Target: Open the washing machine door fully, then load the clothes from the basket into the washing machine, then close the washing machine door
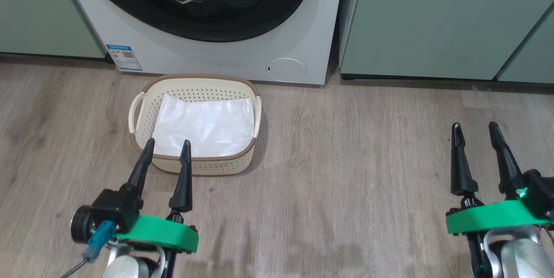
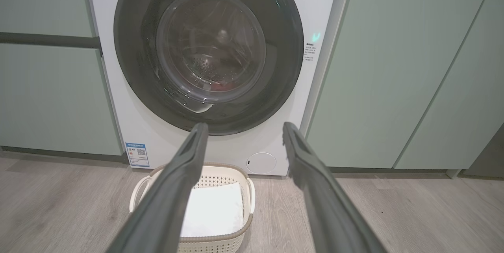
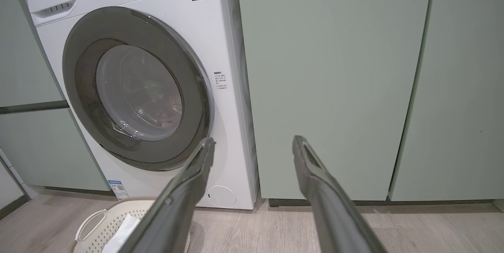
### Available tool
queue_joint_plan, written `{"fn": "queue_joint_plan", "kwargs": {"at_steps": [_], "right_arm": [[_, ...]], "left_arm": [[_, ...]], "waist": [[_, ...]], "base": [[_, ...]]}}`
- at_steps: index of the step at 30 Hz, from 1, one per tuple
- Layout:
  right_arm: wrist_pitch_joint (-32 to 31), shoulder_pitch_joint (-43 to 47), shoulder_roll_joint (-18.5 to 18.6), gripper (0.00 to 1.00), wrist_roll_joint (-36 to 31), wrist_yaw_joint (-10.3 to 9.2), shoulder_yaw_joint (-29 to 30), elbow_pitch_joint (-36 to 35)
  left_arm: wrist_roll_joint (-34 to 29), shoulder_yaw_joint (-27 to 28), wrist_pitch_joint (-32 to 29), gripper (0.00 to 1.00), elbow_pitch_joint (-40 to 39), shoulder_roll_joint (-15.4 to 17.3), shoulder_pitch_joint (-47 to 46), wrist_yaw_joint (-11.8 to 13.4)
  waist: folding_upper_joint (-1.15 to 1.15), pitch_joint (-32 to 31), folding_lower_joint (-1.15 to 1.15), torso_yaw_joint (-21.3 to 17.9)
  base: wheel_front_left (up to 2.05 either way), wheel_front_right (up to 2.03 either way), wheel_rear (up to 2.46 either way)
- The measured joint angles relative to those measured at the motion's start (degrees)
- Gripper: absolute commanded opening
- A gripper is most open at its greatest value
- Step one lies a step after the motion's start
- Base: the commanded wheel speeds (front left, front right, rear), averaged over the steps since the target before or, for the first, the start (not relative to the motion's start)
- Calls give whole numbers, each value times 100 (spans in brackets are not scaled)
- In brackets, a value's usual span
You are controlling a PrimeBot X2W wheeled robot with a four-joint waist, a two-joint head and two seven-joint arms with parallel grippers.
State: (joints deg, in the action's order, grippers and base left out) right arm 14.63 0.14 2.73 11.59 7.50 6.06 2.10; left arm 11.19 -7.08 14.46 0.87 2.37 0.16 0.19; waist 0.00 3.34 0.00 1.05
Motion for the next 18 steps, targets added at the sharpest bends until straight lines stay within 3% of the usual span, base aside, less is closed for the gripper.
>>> {"fn": "queue_joint_plan", "kwargs": {"at_steps": [18], "right_arm": [[0,1,0,100,1,0,-4,11]], "left_arm": [[102,-1,0,100,21,0,4,1]], "waist": [[0,6,0,22]], "base": [[0,0,0]]}}
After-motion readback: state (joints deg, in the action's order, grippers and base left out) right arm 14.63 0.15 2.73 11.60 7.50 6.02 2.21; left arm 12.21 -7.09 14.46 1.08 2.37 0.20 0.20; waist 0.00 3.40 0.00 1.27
